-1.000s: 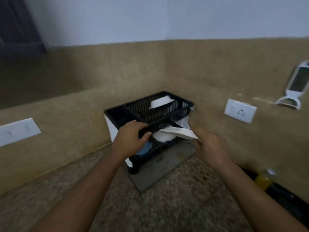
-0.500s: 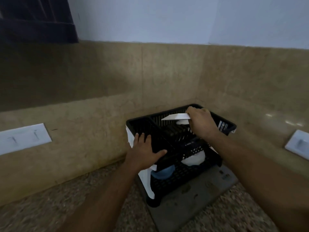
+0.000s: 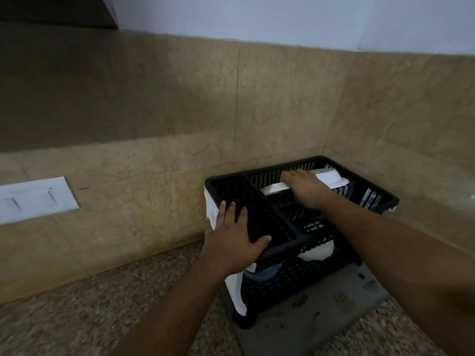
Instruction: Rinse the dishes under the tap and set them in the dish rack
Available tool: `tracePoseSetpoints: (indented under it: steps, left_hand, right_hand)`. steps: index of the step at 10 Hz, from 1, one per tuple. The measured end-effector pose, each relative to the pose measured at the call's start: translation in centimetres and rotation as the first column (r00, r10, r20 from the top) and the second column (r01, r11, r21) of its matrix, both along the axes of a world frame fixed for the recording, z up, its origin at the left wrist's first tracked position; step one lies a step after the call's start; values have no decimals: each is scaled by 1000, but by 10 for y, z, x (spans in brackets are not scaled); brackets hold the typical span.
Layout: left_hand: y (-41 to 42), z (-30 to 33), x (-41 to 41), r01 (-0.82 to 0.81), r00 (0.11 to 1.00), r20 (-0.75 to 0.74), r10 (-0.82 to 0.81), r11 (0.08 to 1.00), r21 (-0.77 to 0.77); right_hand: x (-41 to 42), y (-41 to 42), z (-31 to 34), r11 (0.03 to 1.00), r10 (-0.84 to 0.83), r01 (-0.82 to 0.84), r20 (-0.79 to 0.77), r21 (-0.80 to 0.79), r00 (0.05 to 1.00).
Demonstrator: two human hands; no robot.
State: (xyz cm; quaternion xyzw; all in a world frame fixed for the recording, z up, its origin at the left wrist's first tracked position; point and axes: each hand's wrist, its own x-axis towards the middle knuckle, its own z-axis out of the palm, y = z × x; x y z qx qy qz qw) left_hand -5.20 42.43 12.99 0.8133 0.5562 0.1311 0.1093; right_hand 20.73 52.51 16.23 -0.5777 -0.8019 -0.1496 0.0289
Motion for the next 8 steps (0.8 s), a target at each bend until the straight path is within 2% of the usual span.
tracePoseSetpoints:
  steps: [3, 5, 7, 8]
  left_hand:
    - [1, 0, 0, -5, 1000, -2, 5, 1000, 5]
    - [-1, 1, 0, -5, 1000, 14, 5, 1000, 10]
    - [-2, 1, 2, -17, 1000, 9, 17, 1000, -1]
    - [-5, 6, 2, -17, 999, 34, 15, 998, 54]
  right_hand:
    - [12, -8, 7, 985, 11, -22, -66, -171, 998]
    - [11, -24, 8, 985, -34, 17, -100, -169, 994]
    - [12, -72, 6, 997, -80, 74, -435, -32, 897]
    - [16, -105, 10, 988, -120, 156, -556, 18, 823]
